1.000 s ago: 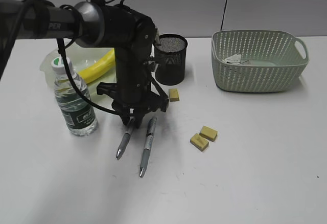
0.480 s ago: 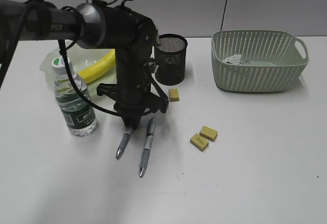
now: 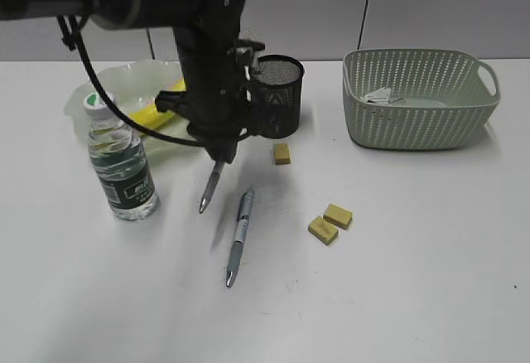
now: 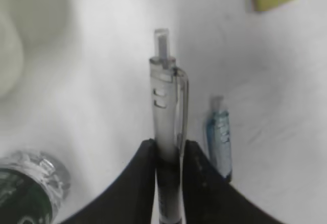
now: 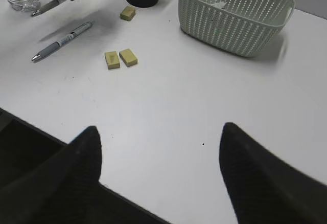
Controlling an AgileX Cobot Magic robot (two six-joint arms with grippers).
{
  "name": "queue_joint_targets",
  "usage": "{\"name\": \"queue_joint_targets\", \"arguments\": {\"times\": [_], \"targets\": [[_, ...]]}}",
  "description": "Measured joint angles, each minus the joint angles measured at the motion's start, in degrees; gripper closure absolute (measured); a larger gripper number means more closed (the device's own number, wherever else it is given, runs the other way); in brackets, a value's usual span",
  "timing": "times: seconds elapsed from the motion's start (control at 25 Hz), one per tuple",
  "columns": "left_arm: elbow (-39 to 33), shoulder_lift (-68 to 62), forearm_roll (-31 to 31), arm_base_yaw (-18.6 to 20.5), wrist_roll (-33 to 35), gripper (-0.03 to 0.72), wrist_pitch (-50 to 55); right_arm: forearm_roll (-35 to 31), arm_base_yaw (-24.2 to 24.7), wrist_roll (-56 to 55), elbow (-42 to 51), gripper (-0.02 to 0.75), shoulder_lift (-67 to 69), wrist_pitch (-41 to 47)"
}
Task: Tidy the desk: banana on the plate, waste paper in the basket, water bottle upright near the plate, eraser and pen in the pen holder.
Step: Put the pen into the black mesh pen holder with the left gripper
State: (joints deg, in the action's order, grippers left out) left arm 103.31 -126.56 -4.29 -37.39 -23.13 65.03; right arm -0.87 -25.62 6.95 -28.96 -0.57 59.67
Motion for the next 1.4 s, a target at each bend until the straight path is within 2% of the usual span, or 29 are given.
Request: {"name": "queue_joint_targets", "arguments": {"times": [0.28, 0.44, 0.76, 0.92, 1.08, 1.4], "targets": [[6.50, 5.49, 0.00, 0.00, 0.00, 0.580, -7.76, 0.00, 0.00, -0.01, 0.00, 0.172, 0.00, 0.00], [7.48, 7.05, -0.84, 0.00, 0.00, 0.580, -18.41, 0.00, 0.00, -0.01, 0.00, 0.172, 0.00, 0.00], [7.48, 5.24, -7.91, 0.00, 0.00, 0.580, -39.08, 0.00, 0.00, -0.01, 0.00, 0.172, 0.00, -0.04], [7.48, 2.65, -9.57, 0.00, 0.00, 0.580, -47.55, 0.05, 0.00, -0.01, 0.00, 0.172, 0.00, -0.04], [7.48, -0.81, -11.16, 0.52, 0.00, 0.580, -52.17, 0.05, 0.00, -0.07, 0.00, 0.173, 0.00, -0.04], [7.48, -4.97, -12.38, 3.26, 0.00, 0.580, -54.04, 0.05, 0.00, -0.02, 0.00, 0.173, 0.00, -0.04]]}}
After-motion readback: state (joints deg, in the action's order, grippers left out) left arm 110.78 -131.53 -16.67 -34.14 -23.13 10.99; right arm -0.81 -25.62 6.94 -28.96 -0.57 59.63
